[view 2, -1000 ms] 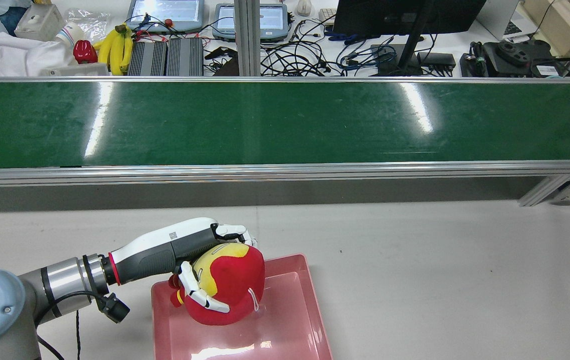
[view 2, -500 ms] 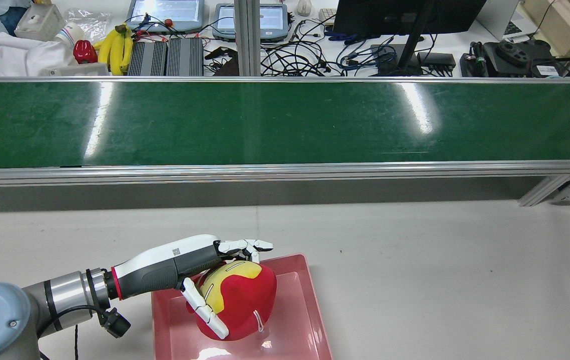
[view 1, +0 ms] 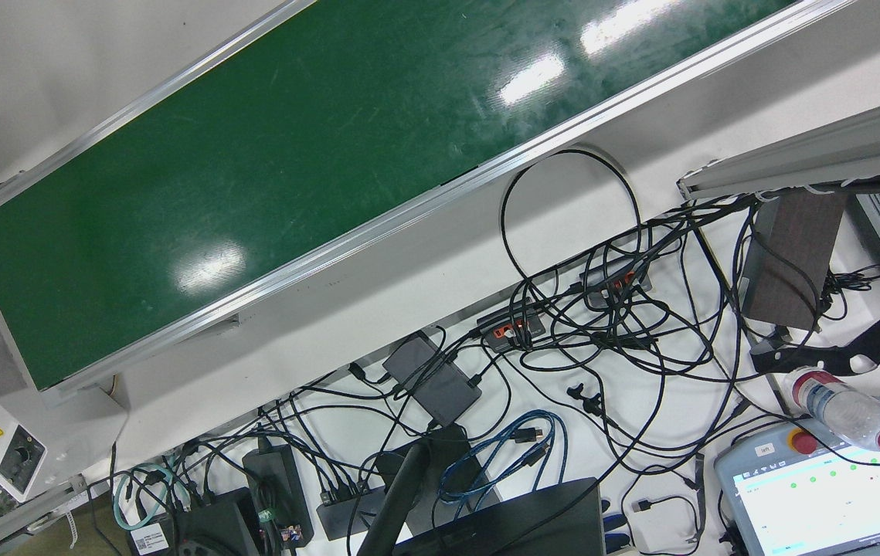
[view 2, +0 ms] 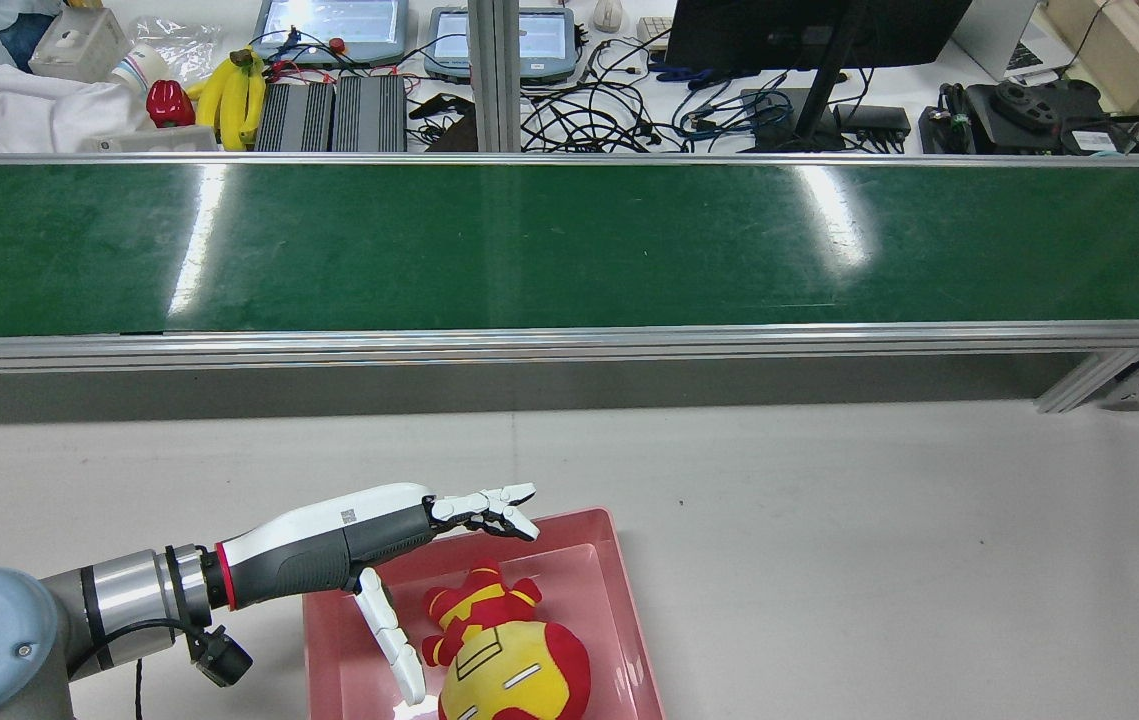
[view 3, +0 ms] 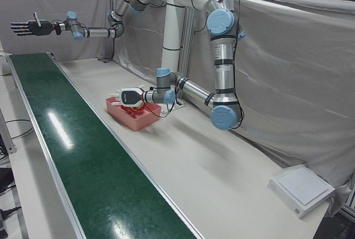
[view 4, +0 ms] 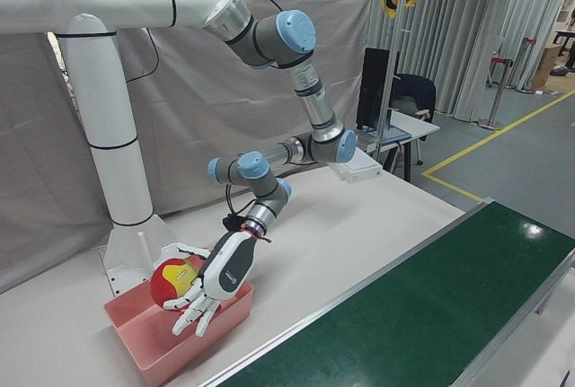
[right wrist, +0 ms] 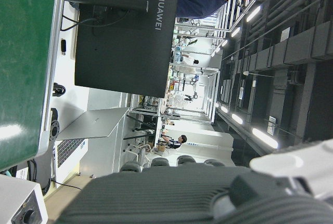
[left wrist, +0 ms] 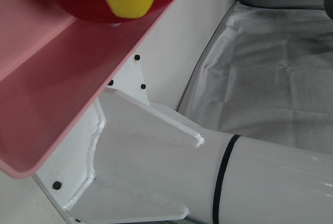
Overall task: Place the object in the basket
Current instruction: 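Lower the toy into the pink tray and open the left hand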
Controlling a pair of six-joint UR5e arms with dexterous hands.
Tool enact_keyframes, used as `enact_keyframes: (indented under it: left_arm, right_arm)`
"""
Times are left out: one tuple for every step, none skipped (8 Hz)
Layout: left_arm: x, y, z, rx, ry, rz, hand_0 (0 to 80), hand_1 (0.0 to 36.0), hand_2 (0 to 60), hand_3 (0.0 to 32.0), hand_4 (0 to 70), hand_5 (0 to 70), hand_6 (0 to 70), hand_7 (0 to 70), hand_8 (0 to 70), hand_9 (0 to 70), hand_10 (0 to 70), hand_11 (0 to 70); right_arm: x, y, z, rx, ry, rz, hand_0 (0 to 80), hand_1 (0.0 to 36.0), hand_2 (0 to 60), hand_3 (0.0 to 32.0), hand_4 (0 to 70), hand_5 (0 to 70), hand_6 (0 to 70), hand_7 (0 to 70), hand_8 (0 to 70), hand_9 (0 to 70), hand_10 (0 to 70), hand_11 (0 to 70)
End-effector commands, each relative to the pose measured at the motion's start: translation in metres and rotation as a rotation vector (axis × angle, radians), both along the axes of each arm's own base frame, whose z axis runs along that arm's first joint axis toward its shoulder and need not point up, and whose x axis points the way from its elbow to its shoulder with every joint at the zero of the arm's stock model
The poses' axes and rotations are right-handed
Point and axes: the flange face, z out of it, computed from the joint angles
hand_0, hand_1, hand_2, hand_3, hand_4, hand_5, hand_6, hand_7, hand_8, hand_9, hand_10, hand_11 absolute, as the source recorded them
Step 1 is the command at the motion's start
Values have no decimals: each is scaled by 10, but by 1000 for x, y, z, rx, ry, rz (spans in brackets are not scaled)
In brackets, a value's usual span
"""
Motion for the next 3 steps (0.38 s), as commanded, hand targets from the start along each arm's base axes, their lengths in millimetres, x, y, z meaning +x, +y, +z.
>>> enact_keyframes:
  left_arm:
    - [-14,4,-11,10,7,9,554,130,0,0,109,309,46,72,137,212,21,48]
    - [-42,8,-10,11,7,1,518,156,29,0,135,378,60,88,169,259,77,128]
    - [-76,0,-7,8,15,-44,526,182,113,0,159,453,81,138,214,325,111,176]
  right_arm:
    - [1,0,0,-1,0,1,0,0,0,0,0,0,0,0,0,0,0,0]
    - [0,0,0,-1,0,0,0,0,0,0,0,0,0,0,0,0,0,0]
    - [0,0,0,0,0,0,0,0,0,0,0,0,0,0,0,0,0,0]
